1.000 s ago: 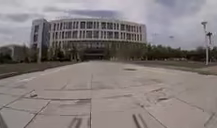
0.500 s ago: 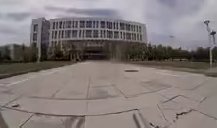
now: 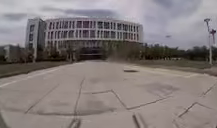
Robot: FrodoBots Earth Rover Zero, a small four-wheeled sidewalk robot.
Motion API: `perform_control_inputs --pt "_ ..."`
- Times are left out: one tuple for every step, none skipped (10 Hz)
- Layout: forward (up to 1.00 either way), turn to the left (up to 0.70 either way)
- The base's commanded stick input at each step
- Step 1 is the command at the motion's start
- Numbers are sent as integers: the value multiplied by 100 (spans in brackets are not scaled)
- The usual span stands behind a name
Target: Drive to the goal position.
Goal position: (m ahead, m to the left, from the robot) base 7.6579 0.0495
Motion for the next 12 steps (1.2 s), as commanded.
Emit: perform_control_inputs --pt "100 21" --pt "100 0" --pt "100 0" --pt "100 0" --pt "100 0" --pt "100 0" --pt "100 0" --pt "100 0" --pt "100 0" --pt "100 0" --pt "100 0" --pt "100 0"
